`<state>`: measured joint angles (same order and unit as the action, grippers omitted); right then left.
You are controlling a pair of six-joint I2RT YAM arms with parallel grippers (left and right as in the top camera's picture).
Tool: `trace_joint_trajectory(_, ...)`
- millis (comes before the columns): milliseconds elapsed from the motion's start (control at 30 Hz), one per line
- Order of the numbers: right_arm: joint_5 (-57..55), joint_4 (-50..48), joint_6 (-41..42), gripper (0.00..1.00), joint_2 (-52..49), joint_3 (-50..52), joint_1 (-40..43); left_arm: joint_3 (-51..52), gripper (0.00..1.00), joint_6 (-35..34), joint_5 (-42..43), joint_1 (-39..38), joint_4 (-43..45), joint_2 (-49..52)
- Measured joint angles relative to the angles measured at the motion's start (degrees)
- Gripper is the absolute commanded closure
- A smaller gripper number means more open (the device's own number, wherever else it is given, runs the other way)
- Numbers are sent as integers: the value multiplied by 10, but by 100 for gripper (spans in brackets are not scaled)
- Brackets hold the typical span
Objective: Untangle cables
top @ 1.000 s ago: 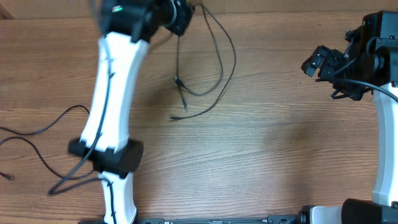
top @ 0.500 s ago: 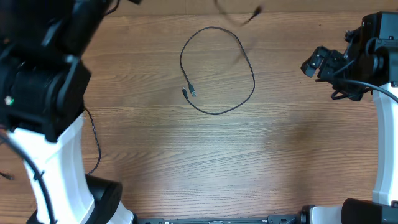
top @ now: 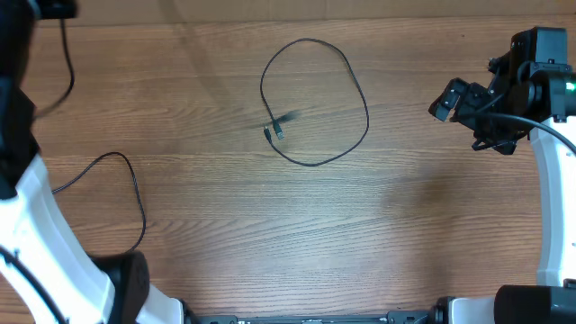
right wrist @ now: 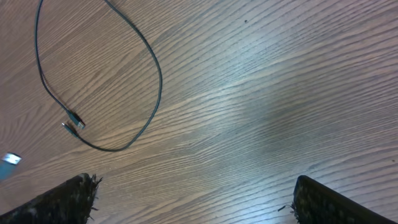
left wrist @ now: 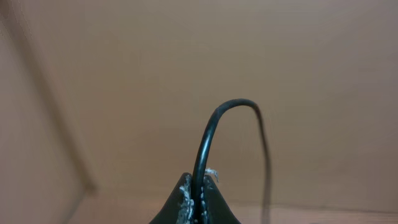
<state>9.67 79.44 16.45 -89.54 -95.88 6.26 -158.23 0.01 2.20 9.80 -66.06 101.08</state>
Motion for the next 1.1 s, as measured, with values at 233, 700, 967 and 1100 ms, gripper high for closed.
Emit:
trace_joint_trajectory(233, 3, 5, 0, 0, 0, 0, 0, 4, 96, -61, 21, 147, -82, 81)
trace_joint_trajectory(700, 38, -7, 0, 0, 0, 1, 0, 3, 49, -46, 37, 226, -119, 212)
trace_joint_trajectory(967, 45, -4, 0, 0, 0, 2, 0, 4, 0, -43, 28, 225, -156, 313)
trace_joint_trajectory(1100, 47, -4, 0, 0, 0, 2, 0, 5, 0, -43, 30, 225, -157, 319)
